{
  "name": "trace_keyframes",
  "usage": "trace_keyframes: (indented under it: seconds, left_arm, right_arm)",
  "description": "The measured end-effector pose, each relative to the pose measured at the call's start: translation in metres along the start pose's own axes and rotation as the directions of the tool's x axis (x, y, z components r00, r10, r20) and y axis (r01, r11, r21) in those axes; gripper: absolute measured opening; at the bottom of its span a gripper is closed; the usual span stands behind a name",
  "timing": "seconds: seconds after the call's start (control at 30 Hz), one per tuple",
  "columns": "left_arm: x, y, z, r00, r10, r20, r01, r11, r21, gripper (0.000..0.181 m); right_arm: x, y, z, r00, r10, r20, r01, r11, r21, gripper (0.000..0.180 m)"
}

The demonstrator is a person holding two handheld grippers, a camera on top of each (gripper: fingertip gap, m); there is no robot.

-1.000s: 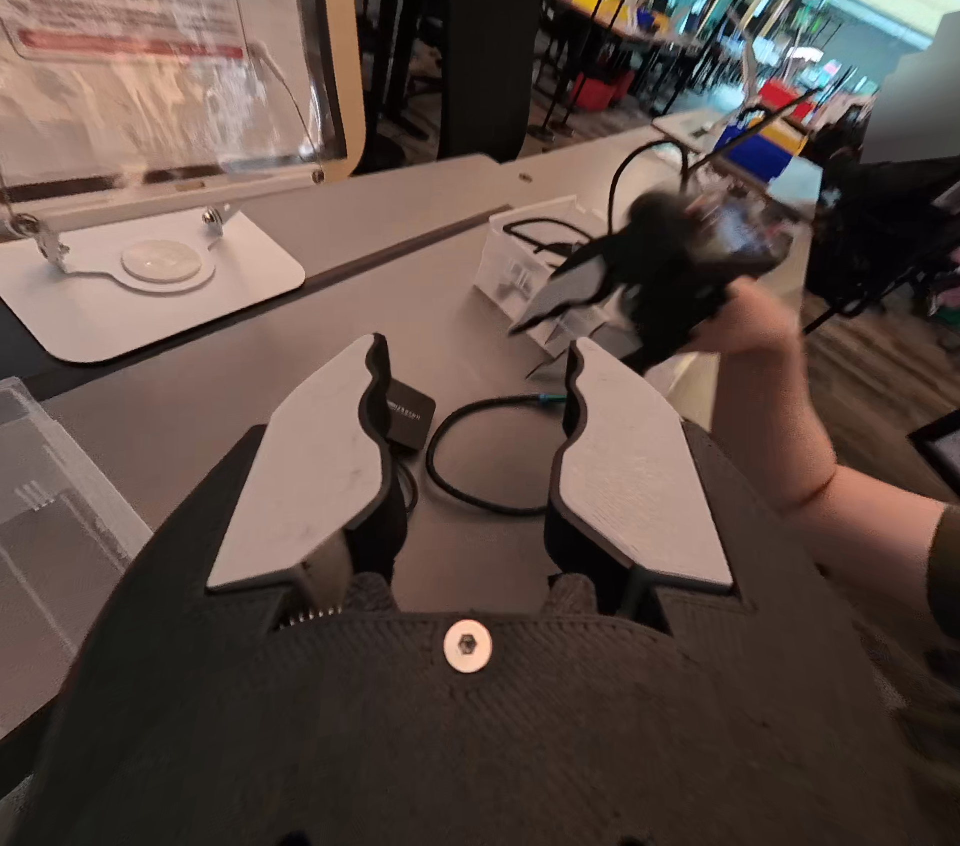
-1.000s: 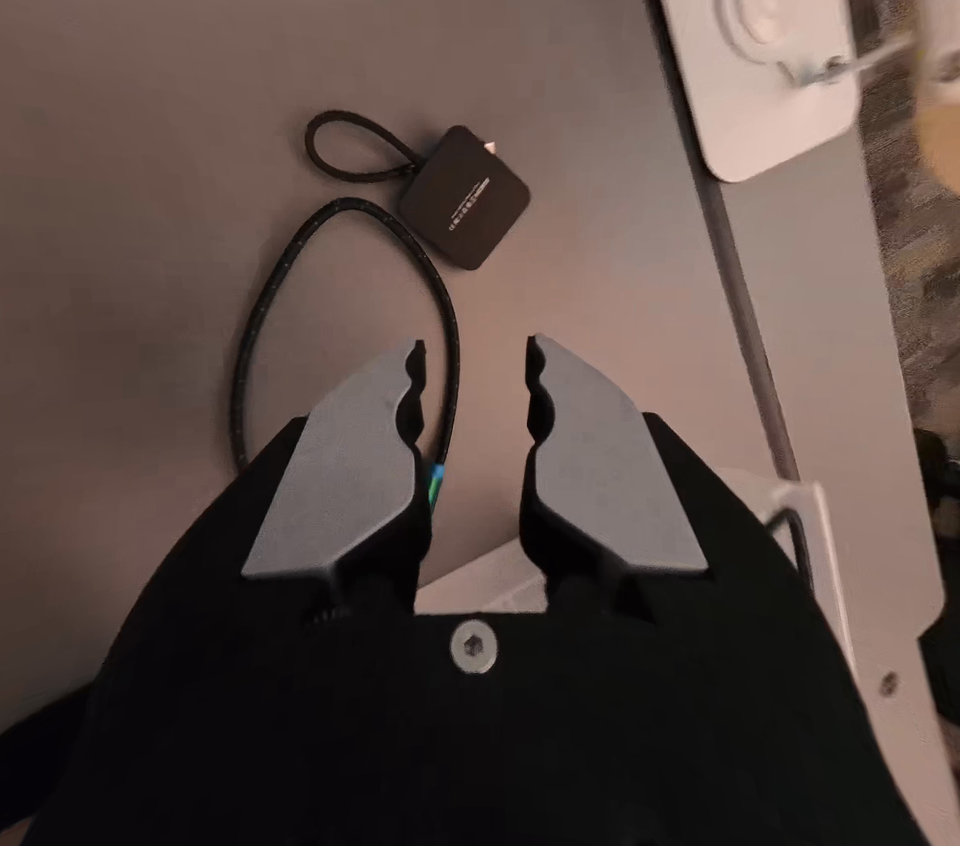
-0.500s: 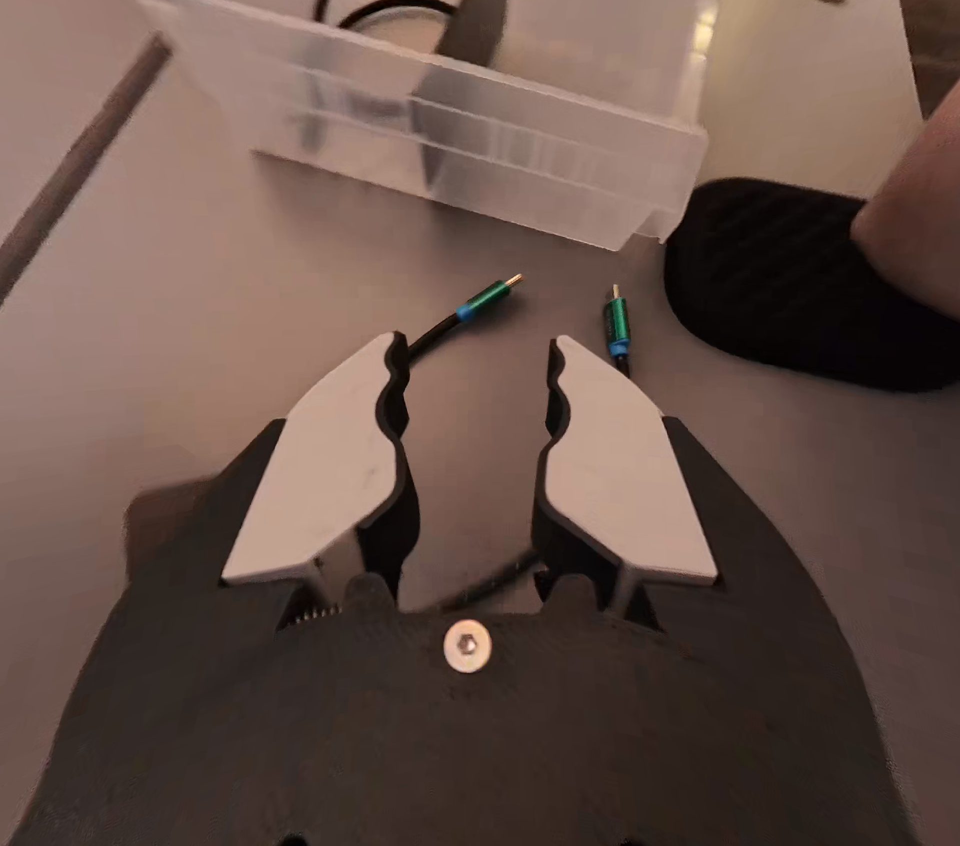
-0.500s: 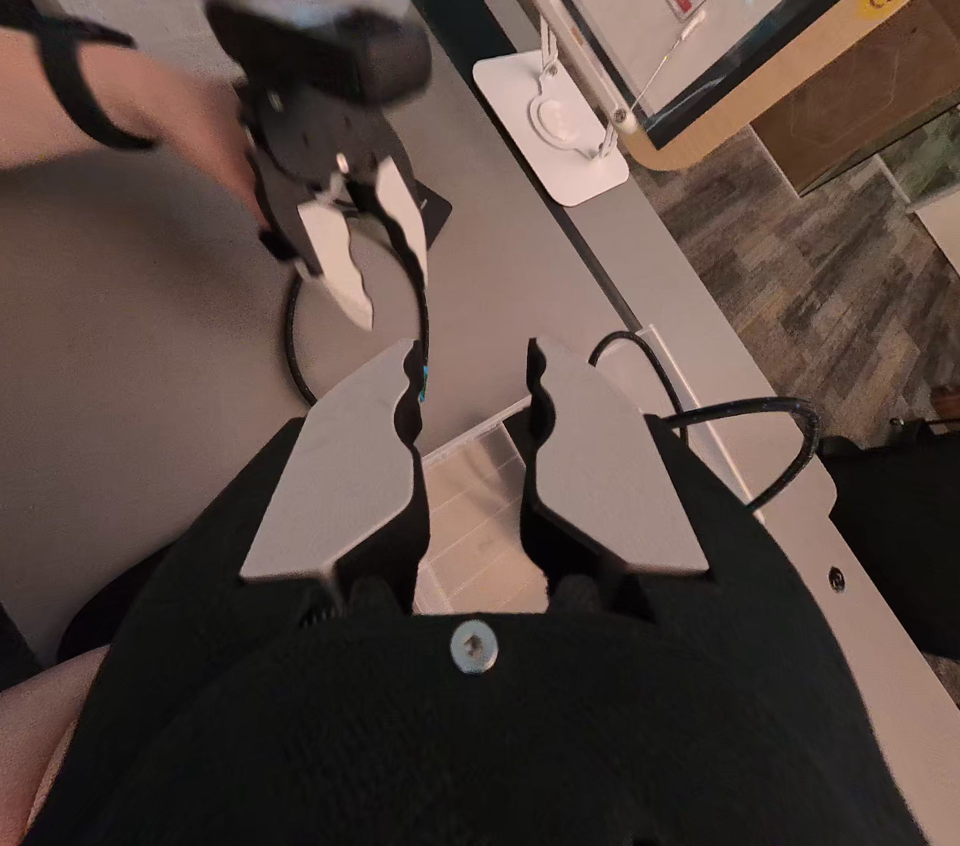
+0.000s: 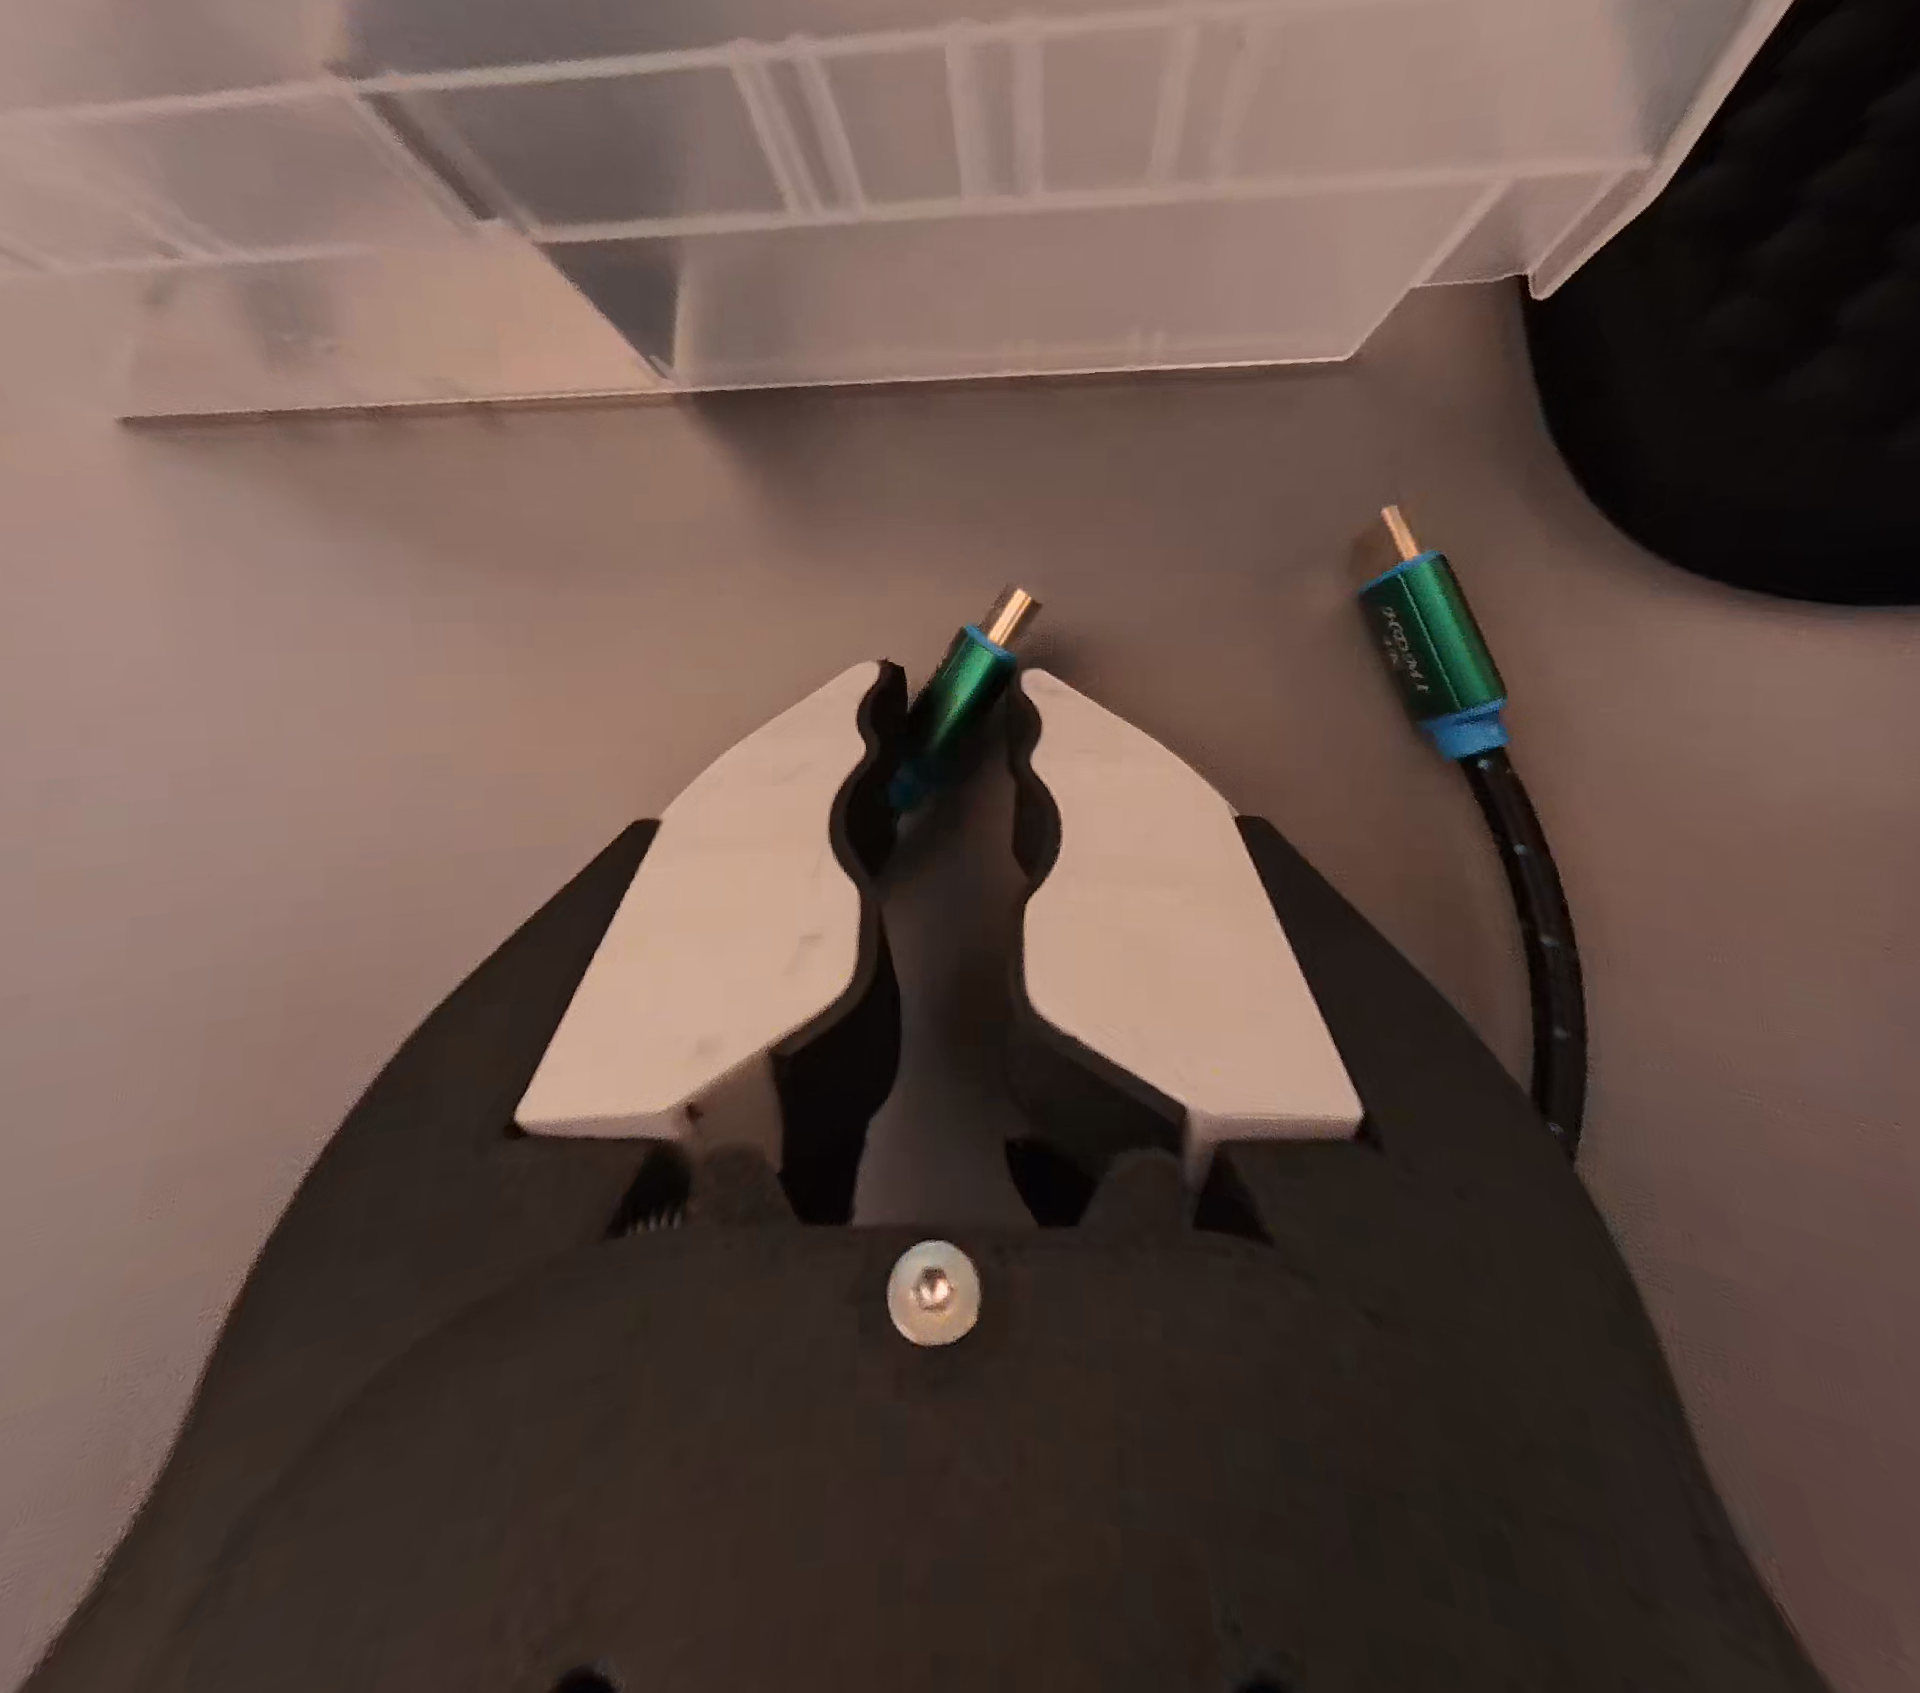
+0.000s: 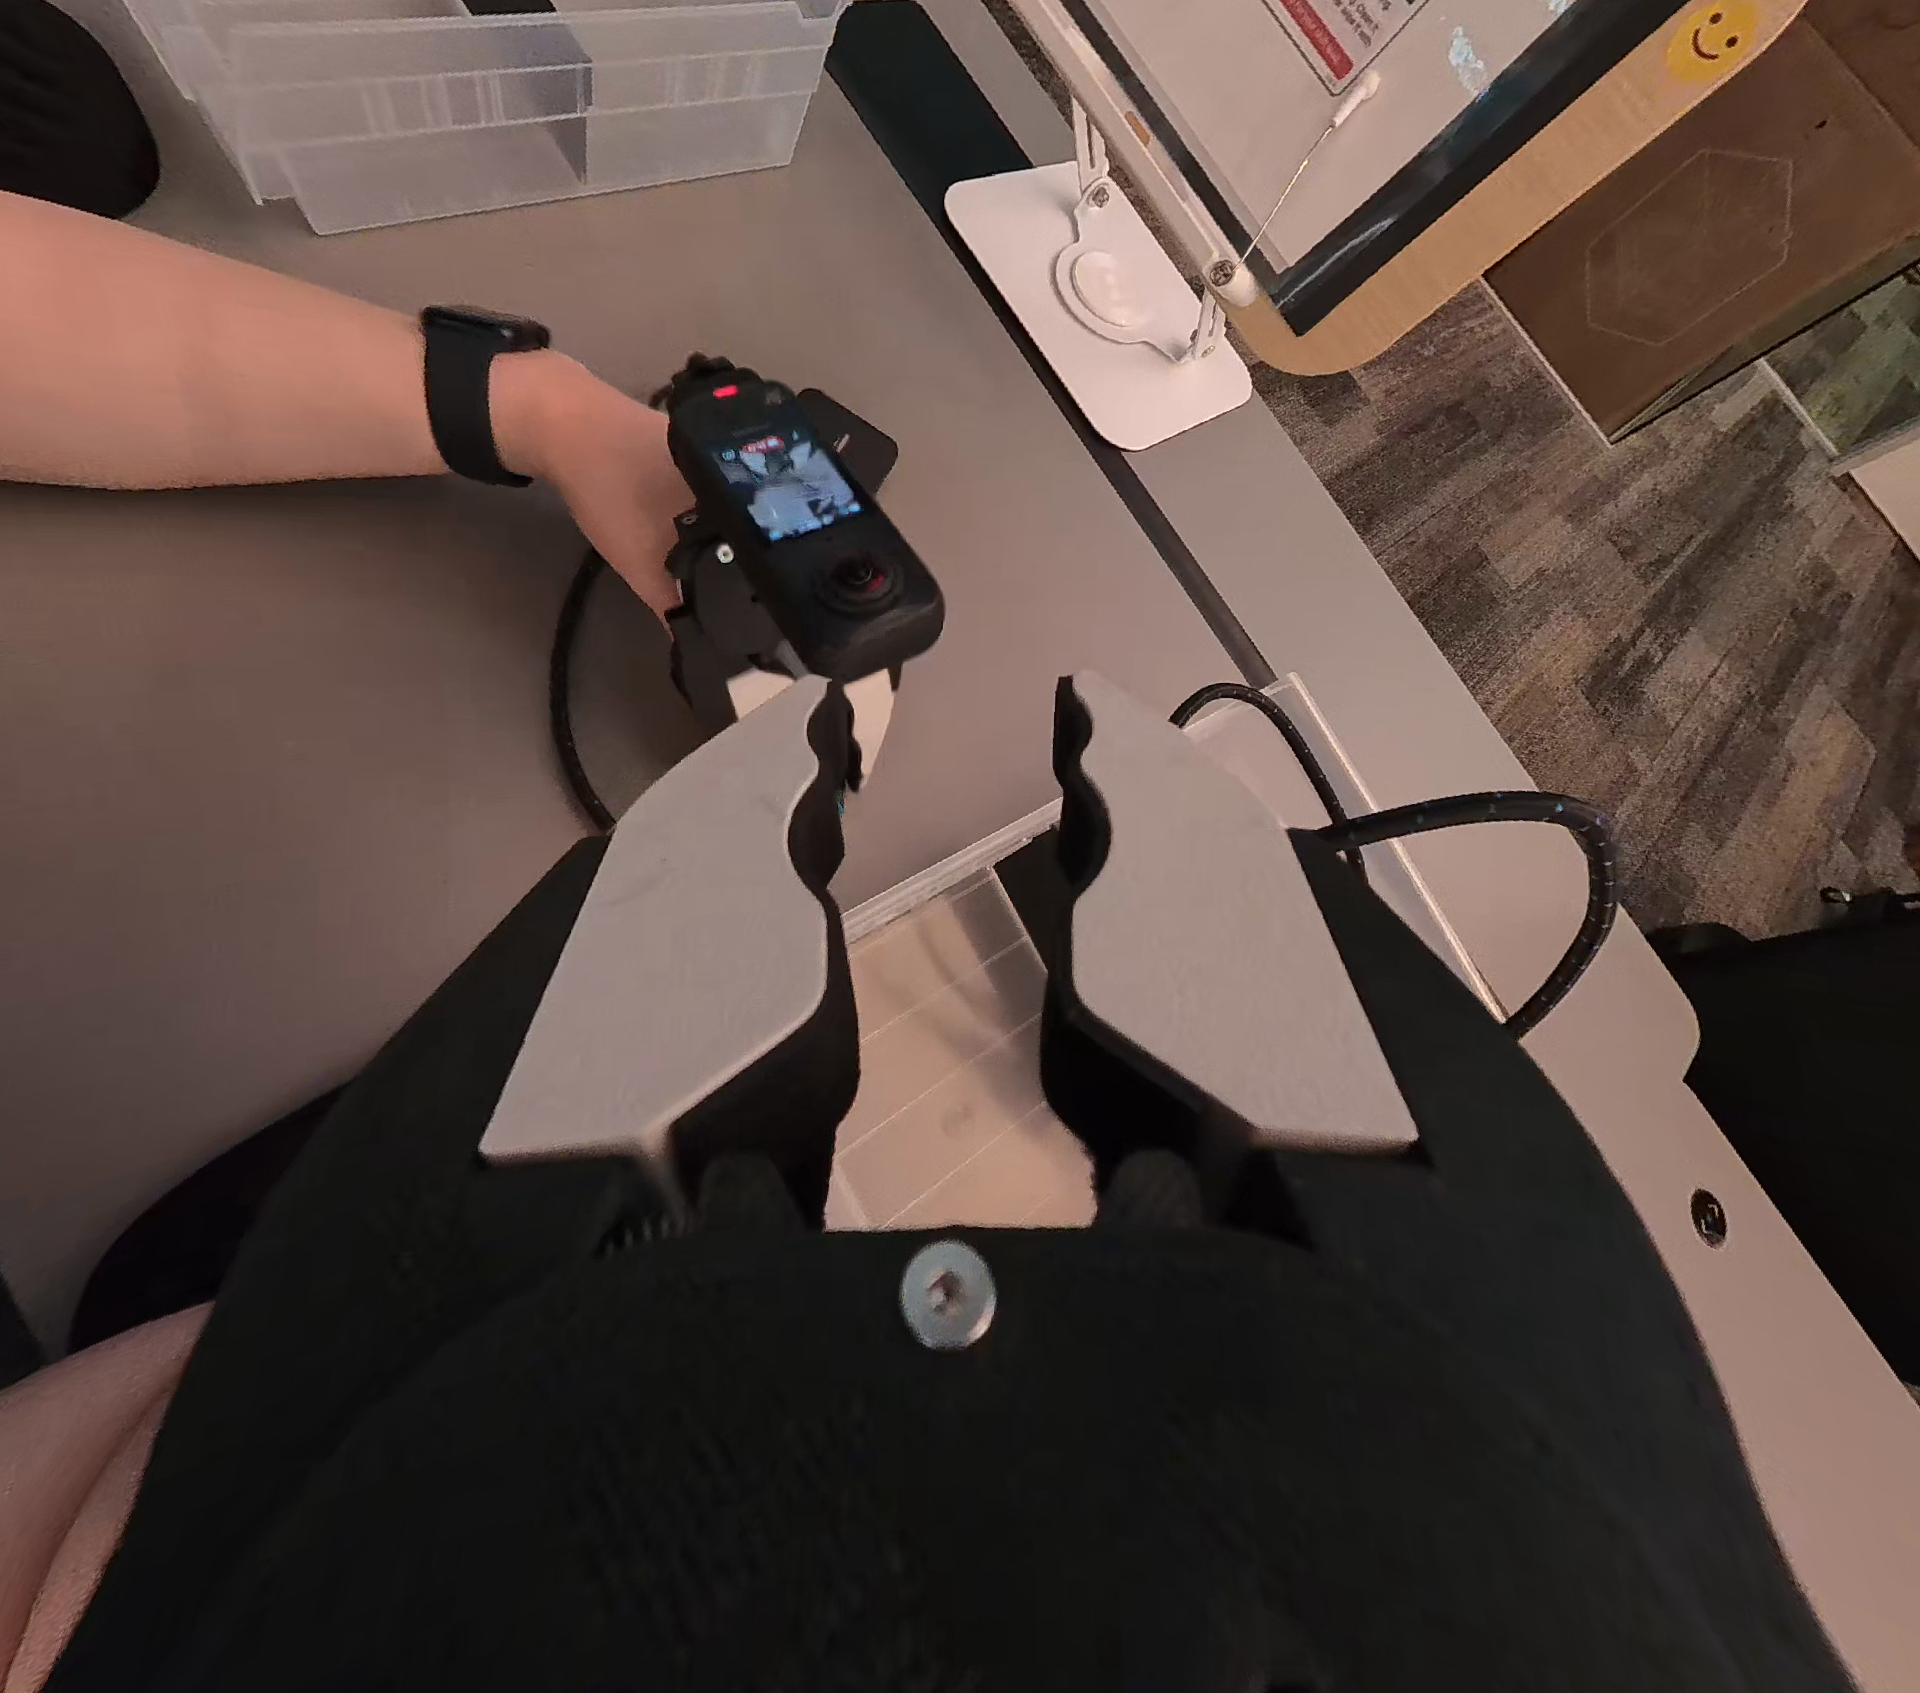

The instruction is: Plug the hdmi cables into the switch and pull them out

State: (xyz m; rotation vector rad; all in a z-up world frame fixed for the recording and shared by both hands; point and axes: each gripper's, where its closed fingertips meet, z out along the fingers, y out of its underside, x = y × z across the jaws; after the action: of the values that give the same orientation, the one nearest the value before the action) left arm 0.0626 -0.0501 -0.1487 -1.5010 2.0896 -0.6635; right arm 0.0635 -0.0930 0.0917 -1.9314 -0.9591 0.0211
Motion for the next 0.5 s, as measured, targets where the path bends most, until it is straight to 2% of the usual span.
trace_keyframes:
  seconds: [0.1, 0.17, 0.23, 0.3, 0.37, 0.43, 0.5]
  left_arm:
    - [0.003, -0.010, -0.033, 0.999, -0.028, -0.021, 0.030, 0.996, 0.089, 0.014]
    - [0.010, -0.028, -0.074, 0.999, -0.024, -0.039, 0.032, 0.975, 0.220, 0.013]
    - [0.019, -0.049, -0.124, 1.000, -0.003, -0.029, 0.013, 0.931, 0.364, 0.013]
    - [0.034, -0.069, -0.178, 0.999, 0.038, -0.010, -0.028, 0.859, 0.511, 0.013]
    - [0.053, -0.086, -0.230, 0.997, 0.076, -0.004, -0.055, 0.761, 0.646, 0.012]
    - [0.078, -0.099, -0.277, 0.990, 0.126, -0.068, -0.031, 0.655, 0.755, 0.012]
    - [0.099, -0.106, -0.315, 0.974, 0.183, -0.131, 0.004, 0.569, 0.822, 0.012]
  right_arm:
    - [0.005, -0.003, -0.001, 1.000, -0.010, -0.007, 0.010, 0.999, 0.030, 0.039]
    - [0.006, -0.012, -0.001, 1.000, -0.030, 0.002, 0.030, 0.996, 0.089, 0.038]
    - [-0.001, -0.032, 0.002, 0.993, -0.103, 0.064, 0.087, 0.973, 0.214, 0.037]
    - [-0.015, -0.058, 0.005, 0.966, -0.226, 0.127, 0.158, 0.902, 0.402, 0.037]
    - [-0.031, -0.082, 0.010, 0.933, -0.310, 0.181, 0.160, 0.812, 0.561, 0.037]
    - [-0.049, -0.101, 0.015, 0.895, -0.353, 0.271, 0.086, 0.735, 0.673, 0.042]
    - [-0.076, -0.112, 0.016, 0.806, -0.402, 0.435, -0.058, 0.677, 0.733, 0.046]
